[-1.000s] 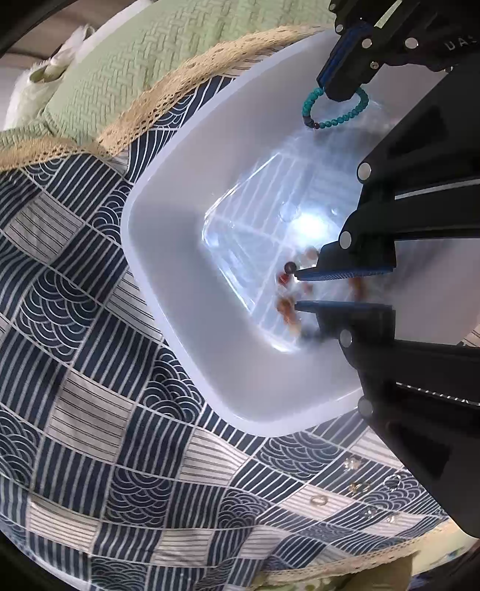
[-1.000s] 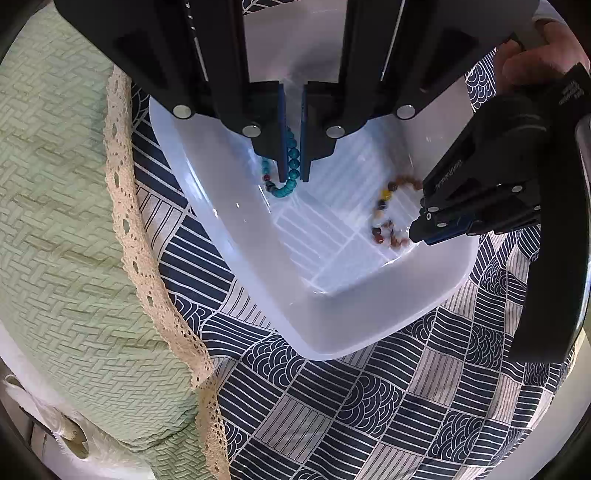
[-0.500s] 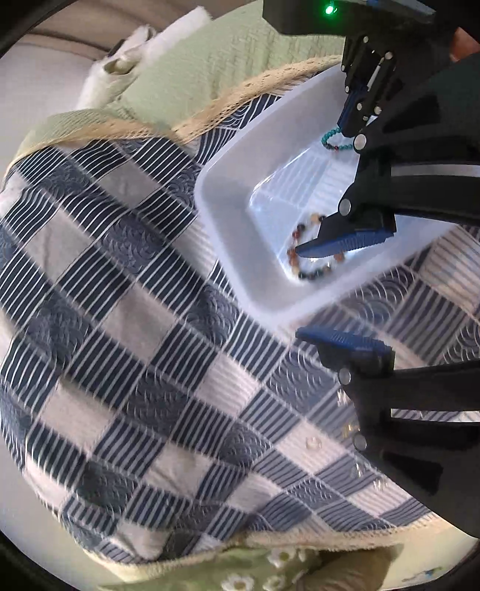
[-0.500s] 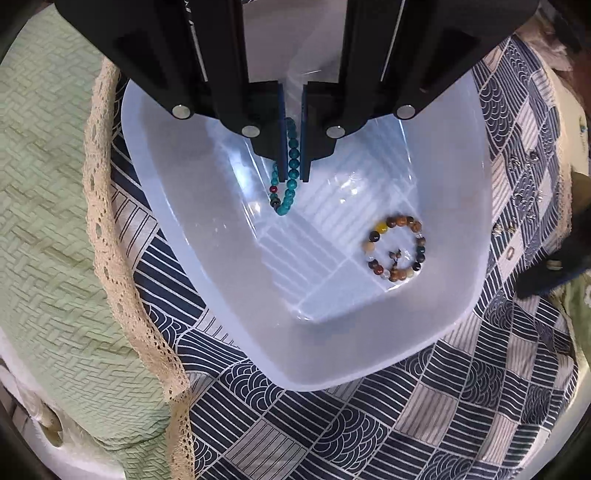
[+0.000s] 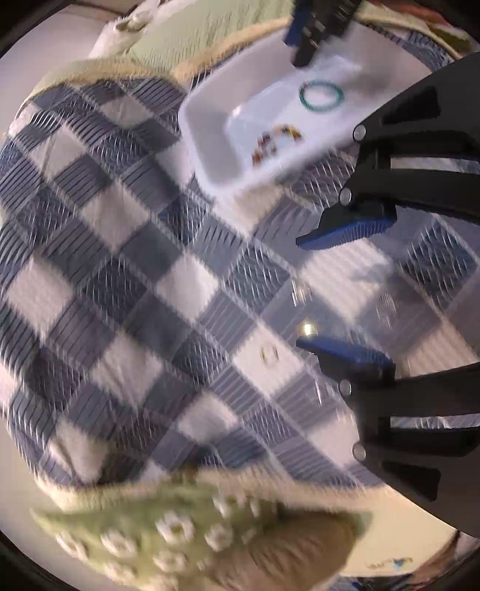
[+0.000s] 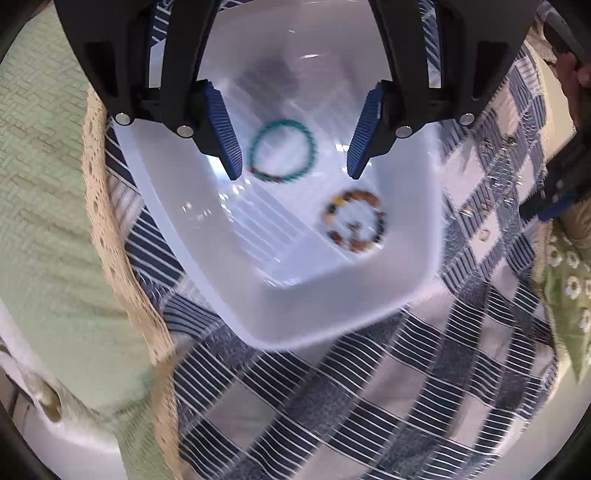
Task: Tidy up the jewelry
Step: 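Withdraw both open grippers from the tray toward the rings, then grasp the silver chain pendant with the left gripper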
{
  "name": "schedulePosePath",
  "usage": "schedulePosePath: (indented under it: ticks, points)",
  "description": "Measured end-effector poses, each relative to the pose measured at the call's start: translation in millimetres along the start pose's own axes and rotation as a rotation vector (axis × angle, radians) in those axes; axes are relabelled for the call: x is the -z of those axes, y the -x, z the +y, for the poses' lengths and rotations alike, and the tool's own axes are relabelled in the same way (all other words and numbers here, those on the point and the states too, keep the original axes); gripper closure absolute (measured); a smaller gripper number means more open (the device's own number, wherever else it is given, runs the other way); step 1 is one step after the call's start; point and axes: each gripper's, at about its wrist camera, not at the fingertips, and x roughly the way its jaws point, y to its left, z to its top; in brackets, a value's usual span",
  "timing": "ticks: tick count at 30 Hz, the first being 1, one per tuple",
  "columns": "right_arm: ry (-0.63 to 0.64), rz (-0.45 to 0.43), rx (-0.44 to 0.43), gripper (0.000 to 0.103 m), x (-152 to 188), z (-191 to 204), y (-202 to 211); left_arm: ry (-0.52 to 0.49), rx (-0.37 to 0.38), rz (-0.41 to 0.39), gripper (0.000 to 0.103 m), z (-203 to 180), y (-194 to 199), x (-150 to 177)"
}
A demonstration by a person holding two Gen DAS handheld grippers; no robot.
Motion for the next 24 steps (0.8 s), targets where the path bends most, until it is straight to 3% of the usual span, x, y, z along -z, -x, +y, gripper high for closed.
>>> schedulePosePath:
  ticks: [3,5,10,18,24]
  points:
    - [0.015,-0.052,-0.030,0.042,-5,24,14,0.030,-0.040,0.009,0.044,32,3,12]
    - [0.025,-0.082,-0.047,0.030,-6,40,21,0.059,-0.057,0.024,0.037,51,0,19]
    - [0.093,-0.091,-0.058,0.026,-4,80,22,0.125,-0.040,0.099,0.031,81,-26,42]
    - [0.193,-0.041,-0.021,0.025,8,118,4,0.120,-0.087,0.293,0.031,89,-92,63]
    - [0.215,-0.029,-0.009,0.021,11,125,1,0.179,-0.011,0.337,0.035,100,-107,68]
